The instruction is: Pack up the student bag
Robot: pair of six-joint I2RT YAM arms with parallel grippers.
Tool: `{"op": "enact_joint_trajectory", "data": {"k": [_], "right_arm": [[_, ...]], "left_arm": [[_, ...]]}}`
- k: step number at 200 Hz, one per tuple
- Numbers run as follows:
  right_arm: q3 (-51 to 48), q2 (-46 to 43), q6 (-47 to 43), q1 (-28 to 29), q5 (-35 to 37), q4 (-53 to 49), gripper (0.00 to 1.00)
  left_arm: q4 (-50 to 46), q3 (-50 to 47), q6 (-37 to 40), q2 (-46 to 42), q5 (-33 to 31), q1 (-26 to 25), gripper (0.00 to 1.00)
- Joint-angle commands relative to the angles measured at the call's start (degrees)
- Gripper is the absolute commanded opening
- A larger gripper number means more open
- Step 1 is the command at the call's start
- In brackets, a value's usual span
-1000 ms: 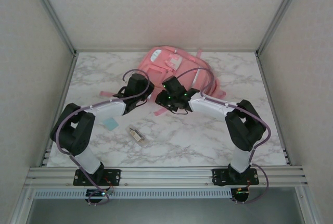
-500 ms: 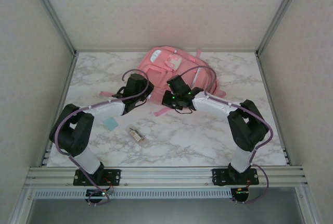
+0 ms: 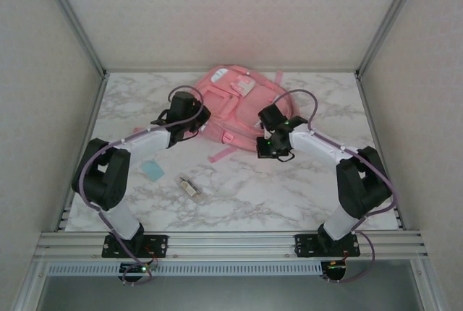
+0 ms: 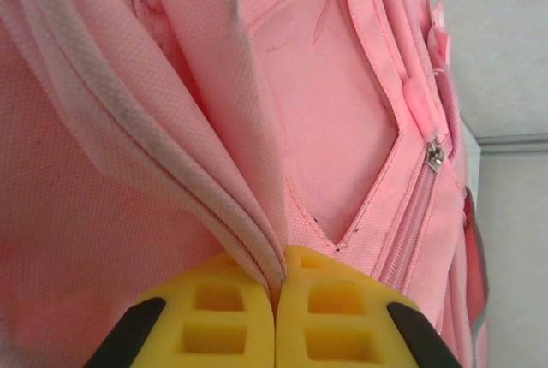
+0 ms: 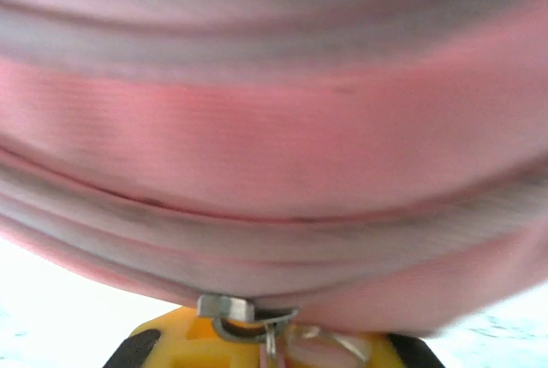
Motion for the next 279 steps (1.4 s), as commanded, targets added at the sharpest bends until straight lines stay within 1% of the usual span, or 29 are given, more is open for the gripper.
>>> {"op": "enact_joint_trajectory", "data": {"k": [1,23,40,45,50,52,54,56,59,67,72,75,78,90,102,128,154,169,183,203,218,232,250,258,260,279], "right_arm": [[1.72,-1.22,-7.12,-1.73,6.88,-11.86,0.0],[5.51,1.14,-11.53,-1.62,4.77,-13.2,0.0],[7.88,2.68,-11.78,-1.55,1.26,-12.59,0.0],[8.35,3.08,-11.66,-1.44,-0.5,-11.94,0.0],[8.8,3.4,-11.32,-1.33,-1.98,-11.35,0.0],[8.89,3.52,-11.21,-1.3,-2.44,-11.18,0.0],[9.06,3.66,-10.98,-1.23,-2.88,-10.85,0.0],[9.2,3.76,-10.8,-1.1,-3.46,-10.59,0.0],[9.37,3.94,-10.48,-1.04,-4.23,-10.11,0.0],[9.67,4.25,-9.44,-0.81,-6.12,-8.96,0.0],[9.73,4.42,-8.74,-0.69,-7.28,-7.89,0.0],[9.75,4.5,-8.31,-0.63,-8.07,-7.32,0.0],[9.81,4.59,-7.87,-0.59,-8.78,-6.81,0.0],[9.91,4.95,-6.14,-0.39,-11.15,-4.91,0.0],[10.13,5.27,-4.41,-0.35,-12.95,-3.6,0.0],[10.81,5.67,-2.2,-0.39,-15.33,-3.04,0.0],[10.8,5.34,-0.76,-0.35,-17.9,-3.32,0.0],[9.77,4.56,0.45,-0.33,-20.13,-2.51,0.0],[8.17,3.65,2.03,-0.38,-22.53,-0.62,0.0],[5.51,2.47,4.09,-0.23,-26.11,2.19,0.0],[3.65,1.77,4.17,-0.19,-27.1,2.34,0.0],[2.04,1.03,2.72,-0.16,-26.08,0.79,0.0],[2.42,1.13,-1.97,-0.43,-23.81,-5.12,0.0],[3.38,1.63,-4.88,-0.67,-22.2,-8.4,0.0],[3.62,1.87,-5.64,-0.81,-21.62,-9.63,0.0],[6.25,3.43,-11.03,-2.32,-14.09,-18.57,0.0]], "left_arm": [[-0.47,8.0,8.18,3.66,3.38,3.57,0.0],[-5.07,17.33,13.15,9.38,7.8,5.18,0.0],[-10.85,25.17,15.06,14.13,8.31,6.08,0.0],[-12.6,27.19,15.2,15.15,8.79,6.25,0.1],[-14.1,28.93,15.05,15.89,8.97,6.34,0.32],[-15.38,29.49,14.81,16.18,8.92,6.35,0.38],[-16.35,30.09,14.6,16.37,8.78,6.36,0.48],[-17.04,30.5,14.48,16.46,8.7,6.38,0.55],[-17.58,30.89,14.09,16.56,8.78,6.32,0.61],[-18.13,30.69,12.99,16.06,9.16,6.26,0.74],[-17.92,29.83,12.25,15.34,9.38,6.06,0.79],[-17.79,29.13,11.74,14.74,9.53,5.95,0.84],[-17.61,28.48,11.23,14.09,9.7,5.81,0.86],[-16.31,24.0,8.59,10.8,10.04,4.78,0.87],[-12.02,17.72,4.9,6.73,10.31,3.1,0.87],[-2.12,3.05,-4.45,-1.75,6.76,-2.63,0.87],[6.29,-5.76,-13.17,-4.34,2.78,-8.22,0.85],[9.95,-7.26,-15.75,-3.44,0.79,-10.7,0.83],[11.8,-6.37,-16.0,-1.4,-0.45,-12.73,0.79],[16.8,-4.34,-15.91,2.67,-1.52,-14.82,0.73],[20.22,-3.02,-16.08,5.55,-2.86,-15.38,0.61],[22.55,-2.18,-15.55,7.48,-3.79,-15.33,0.43],[20.85,-0.8,-13.76,8.97,-3.67,-15.19,0.16],[19.73,-0.81,-13.17,8.9,-3.48,-15.07,0.01],[19.47,-0.87,-13.0,8.79,-3.49,-15.02,0.0],[16.92,-2.19,-11.0,6.94,-2.82,-14.49,0.0]]}}
